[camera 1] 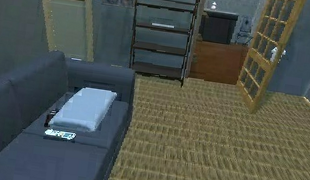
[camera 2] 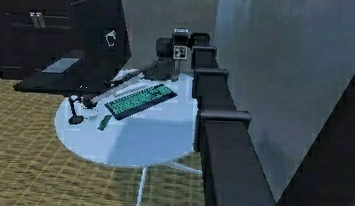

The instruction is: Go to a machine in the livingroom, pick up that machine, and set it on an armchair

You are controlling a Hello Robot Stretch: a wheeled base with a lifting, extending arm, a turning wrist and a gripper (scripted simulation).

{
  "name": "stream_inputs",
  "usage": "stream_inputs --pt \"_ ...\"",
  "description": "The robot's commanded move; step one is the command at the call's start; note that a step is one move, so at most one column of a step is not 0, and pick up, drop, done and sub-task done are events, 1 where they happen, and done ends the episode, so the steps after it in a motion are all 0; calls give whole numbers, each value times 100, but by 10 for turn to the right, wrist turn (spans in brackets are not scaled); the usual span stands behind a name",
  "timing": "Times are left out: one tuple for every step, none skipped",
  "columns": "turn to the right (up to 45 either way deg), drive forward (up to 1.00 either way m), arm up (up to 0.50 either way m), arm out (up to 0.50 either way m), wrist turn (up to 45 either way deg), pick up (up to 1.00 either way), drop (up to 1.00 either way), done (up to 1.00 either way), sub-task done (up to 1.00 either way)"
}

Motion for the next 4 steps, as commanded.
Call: stream_inputs --pt "0 0 0 0 -450 0 0 0 0" --pt "0 0 0 0 -30 0 0 0 0" --pt "0 0 0 -36 0 0 0 0 0" --pt "300 0 0 0 0 0 0 0 0"
